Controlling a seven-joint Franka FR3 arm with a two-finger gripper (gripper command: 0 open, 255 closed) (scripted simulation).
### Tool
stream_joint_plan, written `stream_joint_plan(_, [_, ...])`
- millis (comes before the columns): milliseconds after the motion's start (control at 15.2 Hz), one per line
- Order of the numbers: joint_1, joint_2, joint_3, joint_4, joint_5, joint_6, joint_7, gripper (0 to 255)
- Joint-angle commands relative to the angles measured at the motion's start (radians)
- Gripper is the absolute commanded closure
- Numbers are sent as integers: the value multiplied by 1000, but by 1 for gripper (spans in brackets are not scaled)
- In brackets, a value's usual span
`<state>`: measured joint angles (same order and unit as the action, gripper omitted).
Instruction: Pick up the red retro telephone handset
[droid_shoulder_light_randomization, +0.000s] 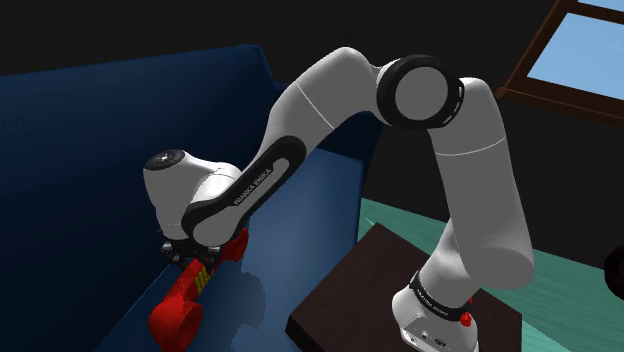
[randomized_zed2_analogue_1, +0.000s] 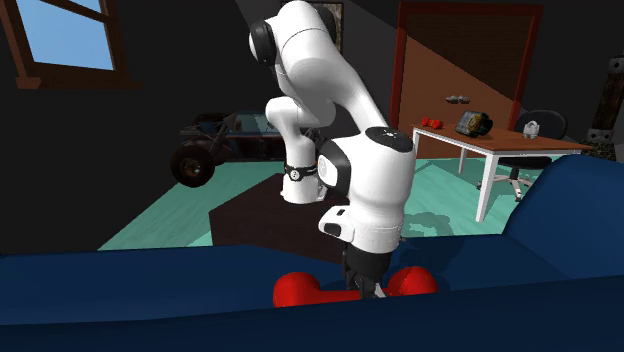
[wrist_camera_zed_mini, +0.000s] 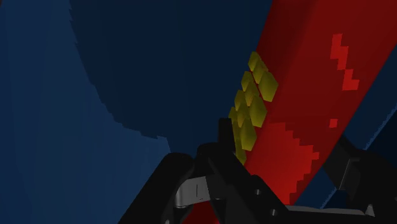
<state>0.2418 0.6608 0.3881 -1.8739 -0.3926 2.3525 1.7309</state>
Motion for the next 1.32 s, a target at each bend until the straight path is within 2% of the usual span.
stream_joint_plan(0, [0, 2, 0, 0, 0, 1, 0, 255])
stream_joint_plan(1254, [-43, -149, 58, -12, 77, -129, -51, 255])
